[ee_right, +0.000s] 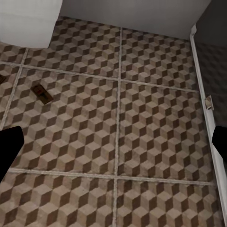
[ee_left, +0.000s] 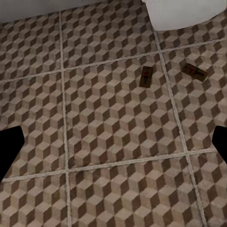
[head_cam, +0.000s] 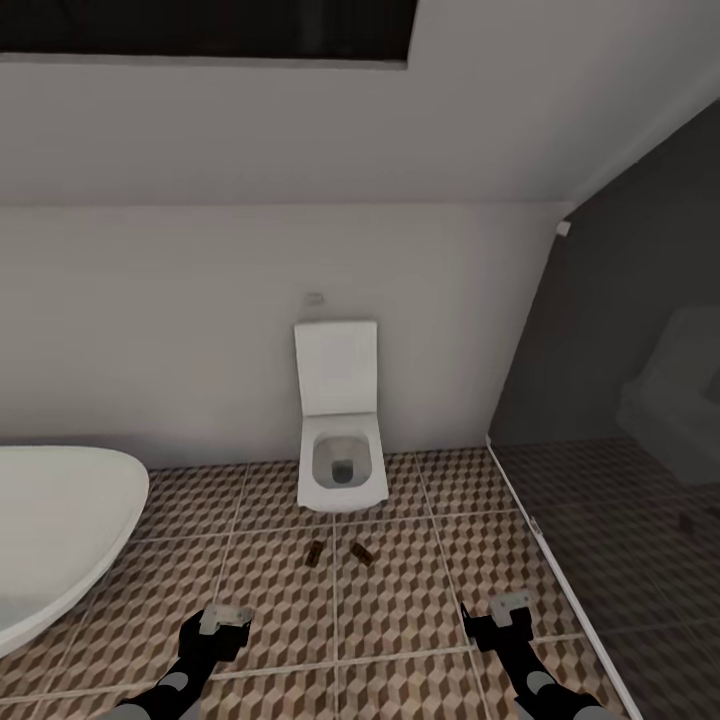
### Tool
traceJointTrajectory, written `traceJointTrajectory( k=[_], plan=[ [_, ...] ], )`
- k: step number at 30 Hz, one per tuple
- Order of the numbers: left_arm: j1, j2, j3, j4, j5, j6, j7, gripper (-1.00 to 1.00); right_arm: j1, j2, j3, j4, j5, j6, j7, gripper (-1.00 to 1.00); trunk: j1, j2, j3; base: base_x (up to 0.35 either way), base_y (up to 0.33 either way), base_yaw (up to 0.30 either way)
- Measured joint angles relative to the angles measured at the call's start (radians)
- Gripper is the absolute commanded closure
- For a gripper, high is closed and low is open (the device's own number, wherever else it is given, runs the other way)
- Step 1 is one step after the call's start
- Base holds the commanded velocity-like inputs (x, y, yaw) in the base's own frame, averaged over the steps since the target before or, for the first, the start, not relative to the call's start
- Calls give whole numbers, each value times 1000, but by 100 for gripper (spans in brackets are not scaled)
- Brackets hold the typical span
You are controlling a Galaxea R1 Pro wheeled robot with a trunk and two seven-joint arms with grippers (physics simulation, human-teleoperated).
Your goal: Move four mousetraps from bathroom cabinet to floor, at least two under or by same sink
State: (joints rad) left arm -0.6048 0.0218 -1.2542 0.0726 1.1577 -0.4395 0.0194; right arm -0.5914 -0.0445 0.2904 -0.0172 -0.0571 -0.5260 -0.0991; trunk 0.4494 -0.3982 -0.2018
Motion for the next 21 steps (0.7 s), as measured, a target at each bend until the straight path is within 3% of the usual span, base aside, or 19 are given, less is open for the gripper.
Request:
traceJointTrajectory(
  k=[21],
  plan=[
    [1,-1,0,0,0,0,0,-100,1,0,0,0,0,1,0,-100,0,0,34,0,0,0]
  ],
)
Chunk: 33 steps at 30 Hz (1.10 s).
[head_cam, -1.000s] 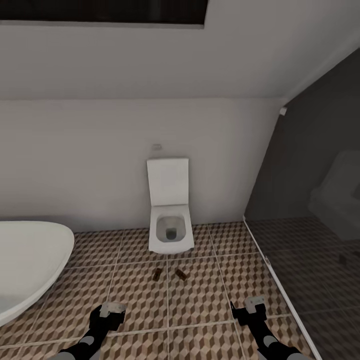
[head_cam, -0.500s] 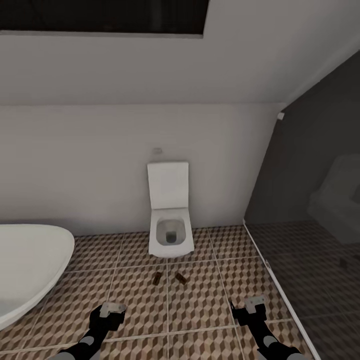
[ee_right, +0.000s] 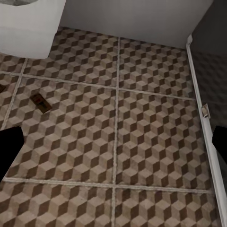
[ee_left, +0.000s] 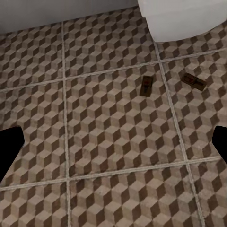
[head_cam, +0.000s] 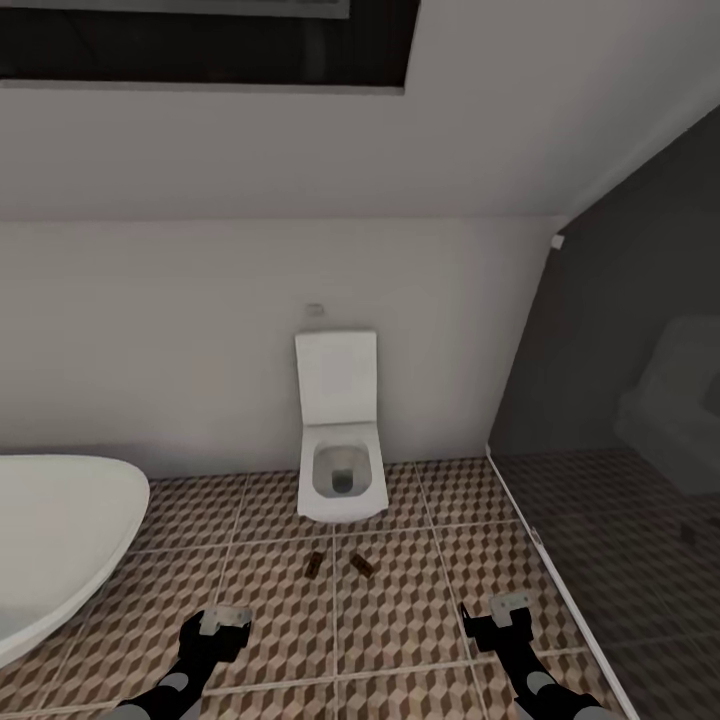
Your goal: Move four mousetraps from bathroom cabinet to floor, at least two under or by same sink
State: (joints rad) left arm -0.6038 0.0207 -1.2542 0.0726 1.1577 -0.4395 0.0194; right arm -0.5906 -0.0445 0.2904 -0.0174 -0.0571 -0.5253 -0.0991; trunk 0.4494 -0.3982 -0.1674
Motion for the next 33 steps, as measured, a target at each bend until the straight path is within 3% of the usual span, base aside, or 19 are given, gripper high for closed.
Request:
traceJointTrajectory(
  k=[33],
  plan=[
    [0,0,0,0,0,0,0,-100,1,0,0,0,0,0,0,-100,0,0,54,0,0,0]
  ],
)
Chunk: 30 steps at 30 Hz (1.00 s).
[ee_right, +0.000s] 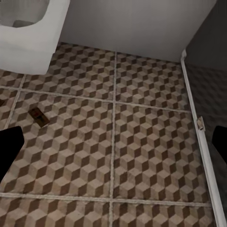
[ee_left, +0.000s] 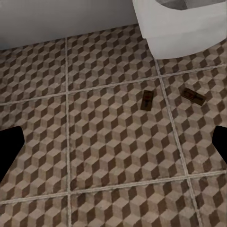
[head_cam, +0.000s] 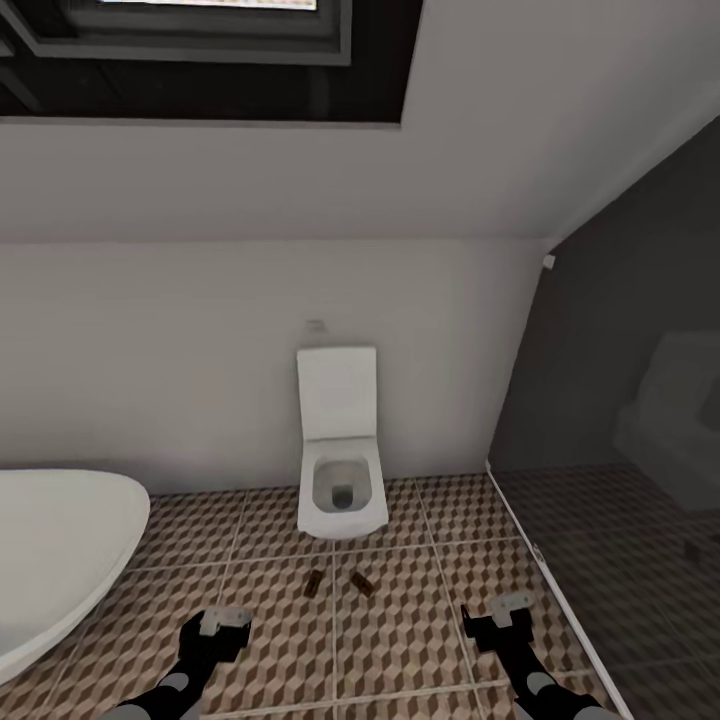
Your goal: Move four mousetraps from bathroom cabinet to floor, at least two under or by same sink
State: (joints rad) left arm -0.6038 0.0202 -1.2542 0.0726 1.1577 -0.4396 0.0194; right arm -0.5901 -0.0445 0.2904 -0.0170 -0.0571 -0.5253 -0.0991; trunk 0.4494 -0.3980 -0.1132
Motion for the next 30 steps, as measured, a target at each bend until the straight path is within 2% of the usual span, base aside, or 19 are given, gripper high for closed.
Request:
traceJointTrajectory(
  k=[30],
  plan=[
    [0,0,0,0,0,0,0,-100,4,3,0,1,0,3,0,-100,0,0,29,0,0,0]
  ],
)
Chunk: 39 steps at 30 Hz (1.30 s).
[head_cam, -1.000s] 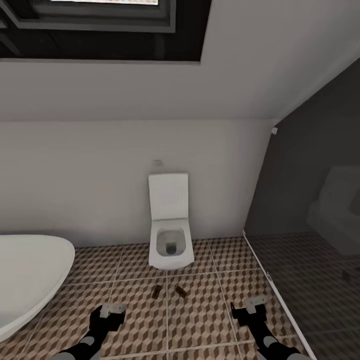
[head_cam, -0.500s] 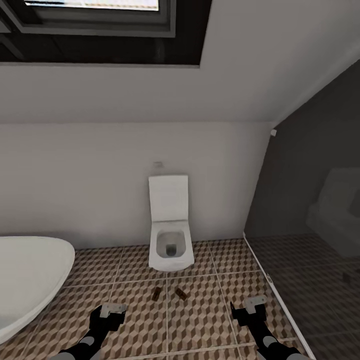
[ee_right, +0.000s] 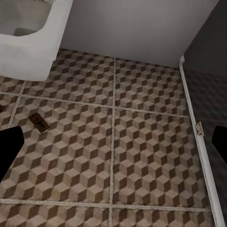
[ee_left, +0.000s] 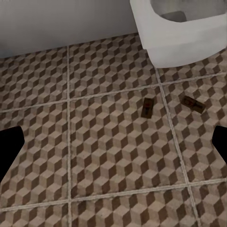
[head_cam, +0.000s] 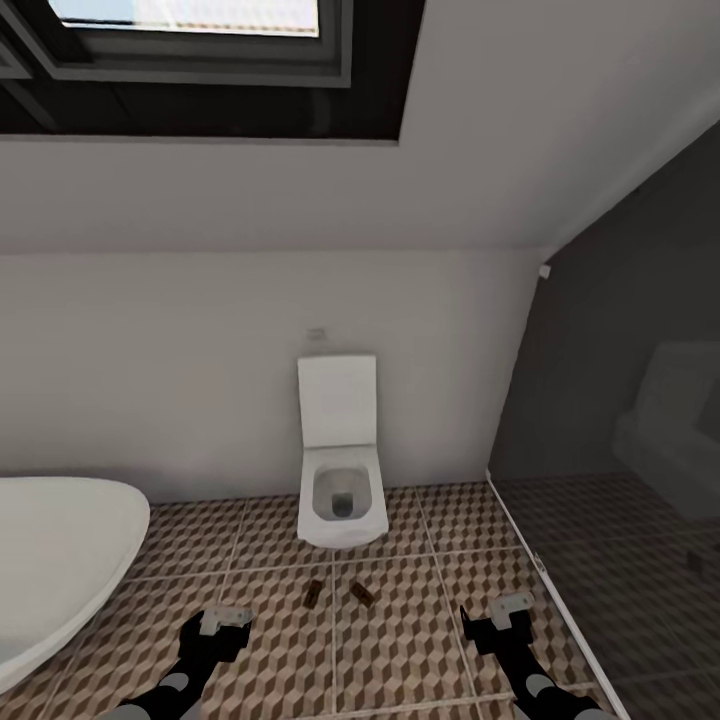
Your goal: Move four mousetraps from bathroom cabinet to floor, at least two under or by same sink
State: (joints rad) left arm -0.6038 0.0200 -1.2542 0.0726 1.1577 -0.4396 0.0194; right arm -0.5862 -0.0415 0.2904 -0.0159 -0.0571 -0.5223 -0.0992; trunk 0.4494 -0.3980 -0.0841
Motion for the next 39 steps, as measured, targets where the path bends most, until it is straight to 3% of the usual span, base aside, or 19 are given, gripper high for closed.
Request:
traceJointTrajectory(
  k=[39],
  plan=[
    [0,-1,0,0,0,24,-1,-100,3,0,0,0,0,0,0,-100,0,0,63,0,0,0]
  ],
)
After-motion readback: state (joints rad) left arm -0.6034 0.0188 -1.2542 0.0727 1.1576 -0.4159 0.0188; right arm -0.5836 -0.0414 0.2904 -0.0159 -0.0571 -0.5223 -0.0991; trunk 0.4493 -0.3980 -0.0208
